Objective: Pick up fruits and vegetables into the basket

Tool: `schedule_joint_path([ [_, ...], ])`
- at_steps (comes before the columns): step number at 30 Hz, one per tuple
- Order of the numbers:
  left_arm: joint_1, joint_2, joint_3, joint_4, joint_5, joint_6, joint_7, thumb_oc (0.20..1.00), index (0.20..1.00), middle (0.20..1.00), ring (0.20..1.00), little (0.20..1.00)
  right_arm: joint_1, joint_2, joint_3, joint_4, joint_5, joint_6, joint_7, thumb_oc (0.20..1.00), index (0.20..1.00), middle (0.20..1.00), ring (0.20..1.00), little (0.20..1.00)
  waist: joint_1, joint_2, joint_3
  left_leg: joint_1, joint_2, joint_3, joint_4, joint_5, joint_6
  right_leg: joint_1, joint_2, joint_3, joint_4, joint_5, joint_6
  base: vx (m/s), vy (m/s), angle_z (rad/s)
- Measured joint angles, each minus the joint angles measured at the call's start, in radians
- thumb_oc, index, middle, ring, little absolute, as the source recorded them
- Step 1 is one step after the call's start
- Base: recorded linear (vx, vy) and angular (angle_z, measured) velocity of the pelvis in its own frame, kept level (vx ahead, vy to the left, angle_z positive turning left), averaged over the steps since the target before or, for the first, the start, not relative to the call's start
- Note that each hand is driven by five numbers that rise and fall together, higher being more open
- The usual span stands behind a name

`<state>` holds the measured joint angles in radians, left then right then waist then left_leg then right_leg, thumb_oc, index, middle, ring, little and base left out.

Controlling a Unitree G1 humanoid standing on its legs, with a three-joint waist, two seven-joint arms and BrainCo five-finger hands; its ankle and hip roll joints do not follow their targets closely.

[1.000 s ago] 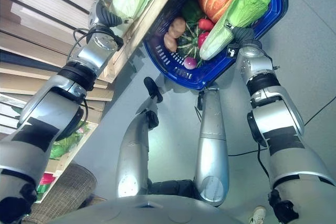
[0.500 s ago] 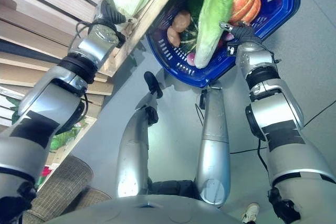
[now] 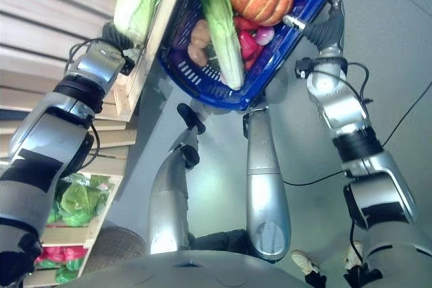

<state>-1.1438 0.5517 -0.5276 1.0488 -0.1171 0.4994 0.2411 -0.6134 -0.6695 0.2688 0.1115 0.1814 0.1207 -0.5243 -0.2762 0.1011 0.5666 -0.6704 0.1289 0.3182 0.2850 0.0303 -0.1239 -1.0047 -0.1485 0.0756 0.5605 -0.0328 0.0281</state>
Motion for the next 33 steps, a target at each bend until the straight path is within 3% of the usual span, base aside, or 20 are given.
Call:
schedule_joint_path([
  [8, 0.128, -0.01, 0.057, -0.002, 0.0, -0.087, 0.087, 0.2, 0.2, 0.2, 0.2, 0.2, 0.115, -0.024, -0.1, -0.176, -0.117, -0.14, 0.012, 1.0, 1.0, 1.0, 1.0, 1.0, -0.029, 0.0, 0.0, 0.054, -0.007, 0.017, -0.014, -0.001, -0.003, 0.028, 0.006, 0.026, 0.004, -0.009, 0.01, 0.02, 0.066, -0.06],
  [13, 0.206, -0.041, 0.096, -0.02, -0.018, -0.177, 0.152, 0.2, 0.2, 0.2, 0.2, 0.2, 0.102, -0.034, -0.098, -0.26, -0.133, -0.184, 0.129, 1.0, 1.0, 1.0, 1.0, 1.0, -0.022, 0.0, 0.0, 0.095, -0.008, 0.016, -0.021, 0.0, -0.004, 0.071, 0.005, 0.021, 0.007, -0.009, 0.01, 0.0, 0.002, 0.02],
  [16, 0.256, -0.06, 0.131, -0.08, -0.055, -0.231, 0.204, 0.2, 0.2, 0.2, 0.2, 0.2, 0.091, -0.04, -0.079, -0.283, -0.093, -0.168, 0.278, 1.0, 1.0, 1.0, 1.0, 1.0, 0.0, 0.0, 0.0, 0.118, -0.008, 0.009, -0.021, 0.0, -0.004, 0.1, 0.001, 0.012, 0.007, -0.008, 0.004, -0.03, -0.063, 0.08],
  [18, 0.307, -0.074, 0.154, -0.158, -0.083, -0.299, 0.245, 0.2, 0.2, 0.2, 0.2, 0.2, 0.094, -0.042, -0.045, -0.285, 0.044, -0.126, 0.401, 1.0, 1.0, 1.0, 1.0, 1.0, 0.017, 0.0, 0.0, 0.137, -0.006, -0.015, -0.02, 0.003, -0.007, 0.134, -0.005, -0.011, 0.008, -0.016, 0.003, -0.05, -0.136, 0.22],
  [22, 0.365, -0.107, 0.174, -0.302, -0.089, -0.437, 0.306, 0.2, 0.2, 0.2, 0.2, 0.2, 0.104, 0.018, -0.001, -0.29, 0.211, -0.096, 0.506, 1.0, 1.0, 1.0, 1.0, 1.0, 0.063, -0.001, 0.001, 0.154, -0.002, -0.061, -0.009, 0.009, -0.01, 0.182, -0.015, -0.053, 0.016, -0.033, 0.001, -0.11, -0.135, 0.26],
  [28, 0.433, -0.121, 0.183, -0.442, -0.074, -0.597, 0.374, 0.2, 0.2, 0.2, 0.2, 0.2, 0.097, 0.138, 0.028, -0.296, 0.314, -0.093, 0.52, 1.0, 1.0, 1.0, 1.0, 1.0, 0.112, -0.002, 0.001, 0.186, 0.013, -0.105, -0.01, 0.016, -0.015, 0.259, -0.013, -0.105, -0.015, -0.029, -0.005, -0.03, -0.111, 0.15],
  [33, 0.469, -0.117, 0.192, -0.598, 0.014, -0.668, 0.404, 0.2, 0.2, 0.2, 0.2, 0.2, 0.08, 0.257, 0.035, -0.301, 0.441, -0.107, 0.467, 1.0, 1.0, 1.0, 1.0, 1.0, 0.171, -0.008, 0.001, 0.215, 0.031, -0.158, 0.007, 0.014, -0.019, 0.354, -0.014, -0.174, -0.037, -0.03, -0.017, -0.01, -0.158, 0.28],
])
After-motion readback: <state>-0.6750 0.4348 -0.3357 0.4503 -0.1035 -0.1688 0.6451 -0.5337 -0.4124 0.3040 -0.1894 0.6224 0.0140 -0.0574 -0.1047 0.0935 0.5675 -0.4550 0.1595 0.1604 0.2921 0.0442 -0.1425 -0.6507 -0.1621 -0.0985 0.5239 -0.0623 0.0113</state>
